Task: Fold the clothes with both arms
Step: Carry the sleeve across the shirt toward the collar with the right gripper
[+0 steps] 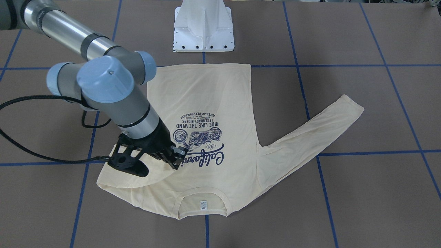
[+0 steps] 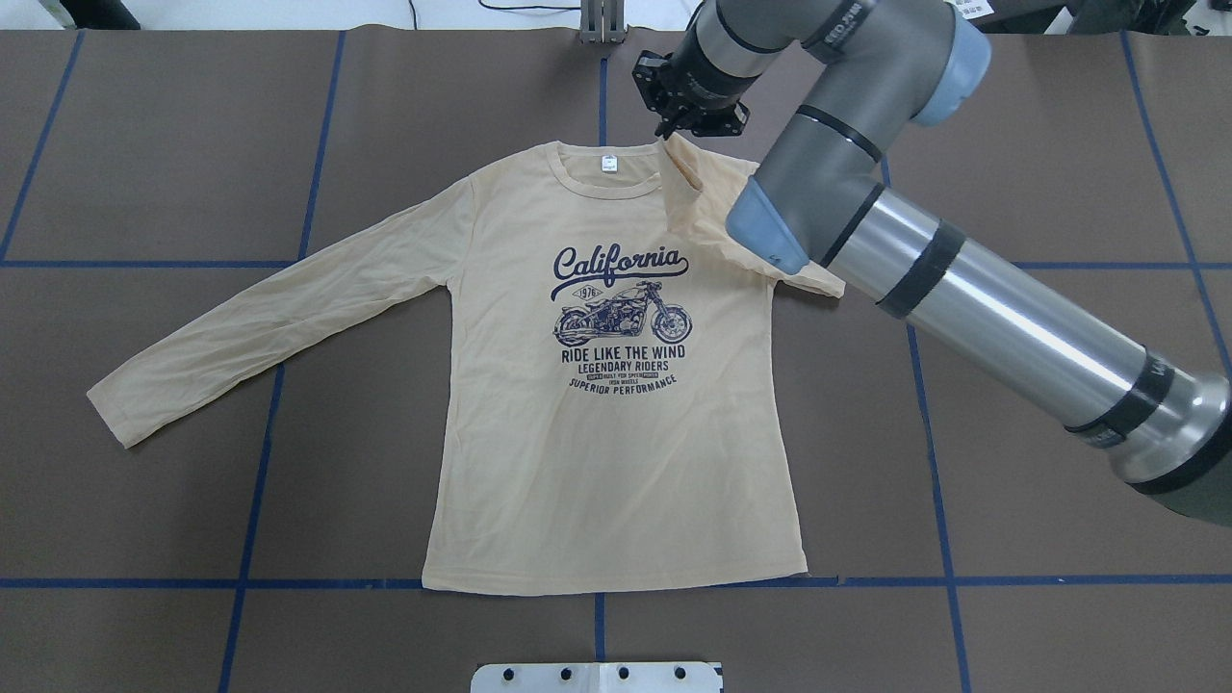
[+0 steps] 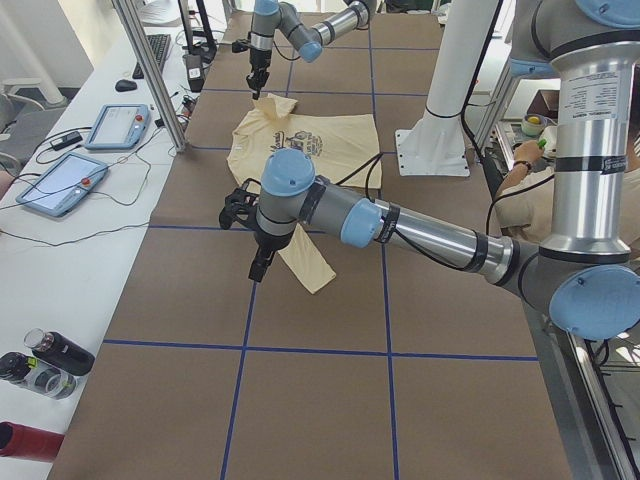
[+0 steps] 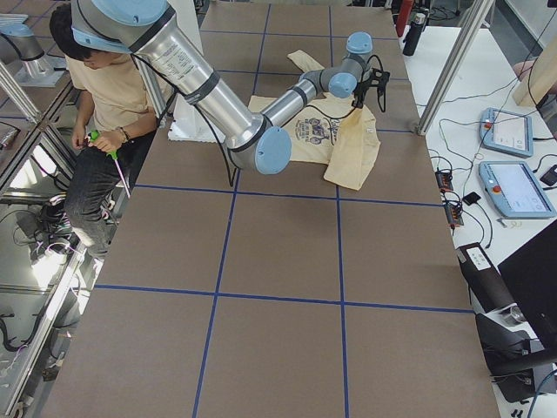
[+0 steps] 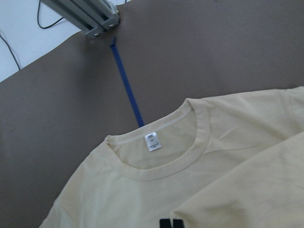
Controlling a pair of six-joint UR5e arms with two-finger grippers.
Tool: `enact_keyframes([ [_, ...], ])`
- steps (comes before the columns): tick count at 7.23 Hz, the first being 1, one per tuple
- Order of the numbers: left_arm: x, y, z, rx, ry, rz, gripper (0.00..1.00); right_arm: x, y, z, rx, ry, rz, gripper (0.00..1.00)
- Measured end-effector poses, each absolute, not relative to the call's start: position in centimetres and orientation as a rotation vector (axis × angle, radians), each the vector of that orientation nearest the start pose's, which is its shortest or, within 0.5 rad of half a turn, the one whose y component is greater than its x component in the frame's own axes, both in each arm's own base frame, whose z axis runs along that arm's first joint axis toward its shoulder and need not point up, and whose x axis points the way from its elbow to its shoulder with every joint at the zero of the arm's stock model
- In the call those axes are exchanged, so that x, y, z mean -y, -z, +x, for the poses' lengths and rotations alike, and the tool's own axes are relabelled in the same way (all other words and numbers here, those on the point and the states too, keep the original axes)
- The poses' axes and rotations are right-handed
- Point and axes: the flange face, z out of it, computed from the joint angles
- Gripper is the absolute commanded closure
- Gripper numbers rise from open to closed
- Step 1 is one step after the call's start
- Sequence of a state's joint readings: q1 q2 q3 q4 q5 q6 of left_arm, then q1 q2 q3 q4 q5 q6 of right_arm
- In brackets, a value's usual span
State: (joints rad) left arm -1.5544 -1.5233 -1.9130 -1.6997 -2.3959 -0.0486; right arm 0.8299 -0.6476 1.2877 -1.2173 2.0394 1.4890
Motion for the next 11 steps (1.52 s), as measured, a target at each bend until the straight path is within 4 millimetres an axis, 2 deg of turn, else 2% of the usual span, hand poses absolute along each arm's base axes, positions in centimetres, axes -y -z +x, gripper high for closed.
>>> enact_keyframes([
  [2, 47.5, -49.4, -5.2, -0.826, -0.145, 0.372, 0.00, 61.0, -8.7, -50.5, 1.118, -0.384, 0.080, 1.00],
  [3, 47.5, -49.4, -5.2, -0.825, -0.145, 0.371, 0.00, 59.2, -6.9, -52.6, 1.130, -0.356, 0.093, 1.00],
  [4, 47.5, -49.5, -5.2, -0.823, -0.145, 0.372, 0.00, 57.4, -6.2, -54.7, 1.130, -0.333, 0.105, 0.99],
  [5, 47.6, -49.5, -5.2, -0.823, -0.145, 0.372, 0.00, 56.4, -5.9, -56.4, 1.123, -0.323, 0.115, 0.90],
  [7, 47.6, -49.5, -5.2, -0.822, -0.144, 0.371, 0.00, 56.5, -5.2, -58.4, 1.106, -0.321, 0.123, 0.85],
  [9, 47.6, -49.5, -5.2, -0.823, -0.144, 0.371, 0.00, 57.3, -3.8, -60.1, 1.084, -0.334, 0.138, 0.66],
  [10, 47.6, -49.5, -5.2, -0.823, -0.145, 0.373, 0.00, 57.3, -3.3, -61.1, 1.074, -0.339, 0.145, 0.50],
  [11, 47.6, -49.4, -5.2, -0.823, -0.145, 0.375, 0.00, 57.3, -3.3, -62.1, 1.070, -0.342, 0.155, 0.21],
])
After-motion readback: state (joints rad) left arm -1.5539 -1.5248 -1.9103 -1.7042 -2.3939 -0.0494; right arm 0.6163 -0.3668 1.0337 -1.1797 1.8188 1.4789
